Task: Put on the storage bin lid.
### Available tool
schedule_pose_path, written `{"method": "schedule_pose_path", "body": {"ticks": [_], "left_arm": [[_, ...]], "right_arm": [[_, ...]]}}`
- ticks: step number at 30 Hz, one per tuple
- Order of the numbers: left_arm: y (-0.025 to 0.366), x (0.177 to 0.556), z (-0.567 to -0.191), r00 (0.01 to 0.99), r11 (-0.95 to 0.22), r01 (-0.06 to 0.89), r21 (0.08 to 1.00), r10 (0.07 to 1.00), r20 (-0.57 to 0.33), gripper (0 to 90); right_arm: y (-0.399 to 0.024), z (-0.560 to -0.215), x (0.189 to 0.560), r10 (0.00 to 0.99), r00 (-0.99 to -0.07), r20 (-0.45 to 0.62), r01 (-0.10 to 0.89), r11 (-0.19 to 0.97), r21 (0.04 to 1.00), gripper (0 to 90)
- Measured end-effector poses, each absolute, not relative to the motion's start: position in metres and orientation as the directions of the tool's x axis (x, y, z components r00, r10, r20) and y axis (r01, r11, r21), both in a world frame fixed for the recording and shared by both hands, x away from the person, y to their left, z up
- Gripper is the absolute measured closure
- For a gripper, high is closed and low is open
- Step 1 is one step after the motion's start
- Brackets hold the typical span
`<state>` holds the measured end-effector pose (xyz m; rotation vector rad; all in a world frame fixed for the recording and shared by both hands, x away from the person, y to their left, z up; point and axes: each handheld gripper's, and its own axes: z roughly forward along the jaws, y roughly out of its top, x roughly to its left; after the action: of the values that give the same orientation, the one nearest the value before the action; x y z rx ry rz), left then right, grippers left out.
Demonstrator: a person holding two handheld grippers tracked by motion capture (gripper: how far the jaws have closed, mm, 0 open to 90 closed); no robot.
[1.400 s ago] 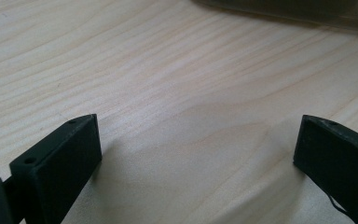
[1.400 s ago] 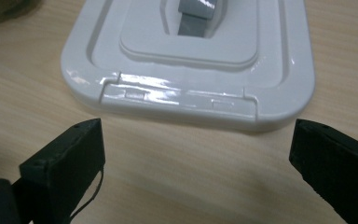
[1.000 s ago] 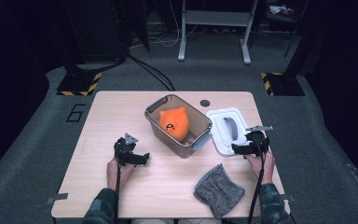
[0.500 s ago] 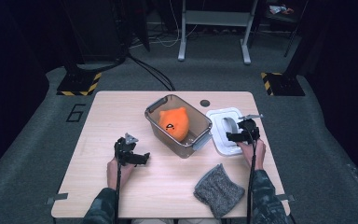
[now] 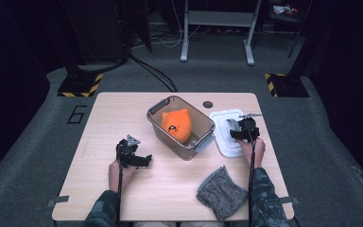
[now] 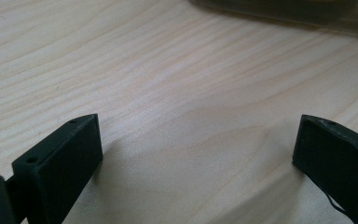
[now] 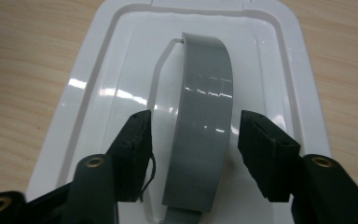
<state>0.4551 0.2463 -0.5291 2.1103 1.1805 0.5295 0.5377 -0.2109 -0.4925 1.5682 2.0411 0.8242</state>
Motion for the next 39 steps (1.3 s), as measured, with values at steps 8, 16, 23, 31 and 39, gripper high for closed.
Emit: {"method": "schedule_pose_path", "body": {"ticks": [8,16,23,31,39], "left_arm": [[0.246,0.455,-0.53,0.512,-0.377,0.59,0.714,0.858,0.03,0.7],[0.246,0.455,-0.53,0.509,-0.372,0.592,0.715,0.86,0.025,0.9],[0.246,0.455,-0.529,0.509,-0.375,0.596,0.711,0.86,0.026,1.2],[0.246,0.455,-0.529,0.51,-0.374,0.595,0.711,0.86,0.026,1.3],[0.246,0.454,-0.529,0.509,-0.375,0.595,0.711,0.86,0.028,1.3]], "right_arm": [[-0.213,-0.497,0.539,0.966,-0.254,0.046,0.71,0.155,0.687,63.3],[-0.22,-0.497,0.536,0.963,-0.254,0.086,0.721,0.129,0.681,66.2],[-0.225,-0.496,0.533,0.959,-0.259,0.114,0.726,0.115,0.678,66.6],[-0.229,-0.488,0.526,0.954,-0.278,0.112,0.709,0.125,0.694,66.6],[-0.229,-0.473,0.516,0.947,-0.303,0.105,0.691,0.142,0.709,66.7]]}}
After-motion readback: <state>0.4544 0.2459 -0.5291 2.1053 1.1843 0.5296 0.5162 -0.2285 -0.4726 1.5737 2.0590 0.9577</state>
